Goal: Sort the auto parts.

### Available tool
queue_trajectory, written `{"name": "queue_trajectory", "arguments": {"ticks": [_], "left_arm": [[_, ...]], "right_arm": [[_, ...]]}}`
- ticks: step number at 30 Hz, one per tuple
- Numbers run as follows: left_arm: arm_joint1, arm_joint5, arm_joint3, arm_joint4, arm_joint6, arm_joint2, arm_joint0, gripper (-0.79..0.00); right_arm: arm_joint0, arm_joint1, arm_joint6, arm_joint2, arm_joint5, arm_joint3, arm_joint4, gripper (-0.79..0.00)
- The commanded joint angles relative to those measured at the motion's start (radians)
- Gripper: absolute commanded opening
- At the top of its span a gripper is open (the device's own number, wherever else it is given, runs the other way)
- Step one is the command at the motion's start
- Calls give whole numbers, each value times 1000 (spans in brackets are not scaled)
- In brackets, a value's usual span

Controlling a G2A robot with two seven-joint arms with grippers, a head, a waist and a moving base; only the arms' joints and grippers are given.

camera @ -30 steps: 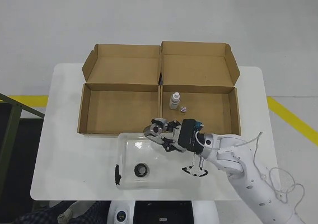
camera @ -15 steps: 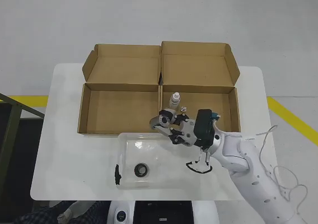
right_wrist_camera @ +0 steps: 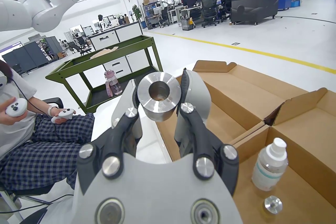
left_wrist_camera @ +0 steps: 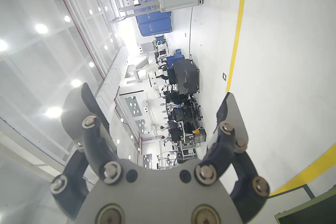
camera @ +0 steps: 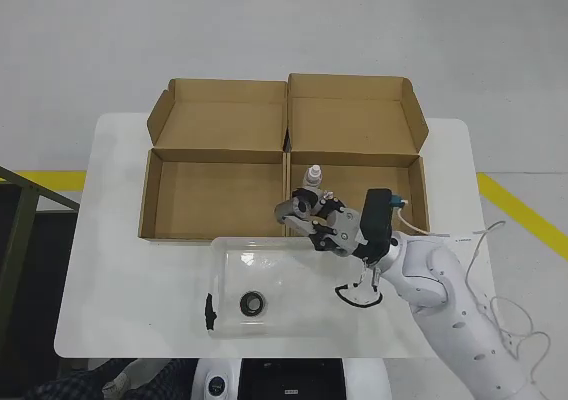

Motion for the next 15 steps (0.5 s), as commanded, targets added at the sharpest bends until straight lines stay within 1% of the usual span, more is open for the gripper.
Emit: {"name": "queue_trajectory", "arguments": {"ticks": [1,8,15], "left_arm": [[0,0,0,0,0,0,0,0],[0,0,0,0,0,0,0,0],[0,0,0,0,0,0,0,0]], "right_arm": [[1,0,3,0,11,-8,-19,-785],[17,-6,19,-21,52,-19,-83,-785],[60,-16,55,-66,102,4,-151,-785]]}}
